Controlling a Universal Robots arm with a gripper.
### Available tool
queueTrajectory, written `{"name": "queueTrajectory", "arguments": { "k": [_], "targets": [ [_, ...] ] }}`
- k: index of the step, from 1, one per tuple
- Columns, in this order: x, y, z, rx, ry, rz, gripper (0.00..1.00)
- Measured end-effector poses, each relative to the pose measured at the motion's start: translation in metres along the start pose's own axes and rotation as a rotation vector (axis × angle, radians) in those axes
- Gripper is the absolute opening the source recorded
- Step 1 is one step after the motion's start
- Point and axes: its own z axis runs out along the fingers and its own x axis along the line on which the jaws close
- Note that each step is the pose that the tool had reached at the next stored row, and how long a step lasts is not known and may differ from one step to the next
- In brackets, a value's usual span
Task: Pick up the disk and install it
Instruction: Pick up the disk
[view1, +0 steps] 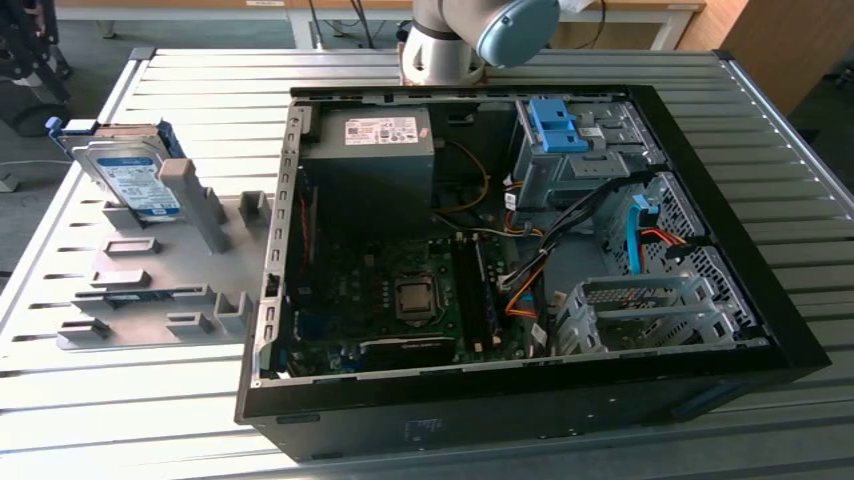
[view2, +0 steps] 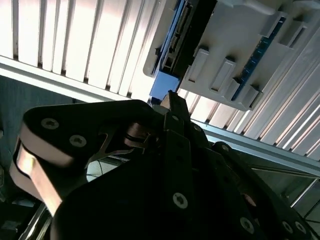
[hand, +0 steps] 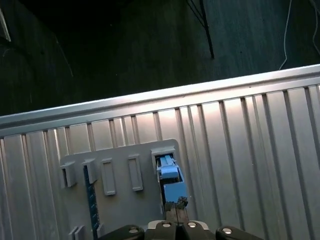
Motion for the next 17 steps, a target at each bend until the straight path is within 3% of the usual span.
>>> {"name": "queueTrajectory", "arguments": {
  "k": [7,9,14,17],
  "targets": [
    [0.0001,-0.0001,0.0004,-0.0027,0.003,-0.114,0.11],
    [0.0,0.0,0.0004,-0.0026,0.0041,-0.117,0.11],
    [0.0,0.0,0.0004,-0.0025,0.0047,-0.117,0.35],
    [0.0,-0.0001,0.0026,-0.0021,0.0046,-0.103,0.42]
  ]
}}
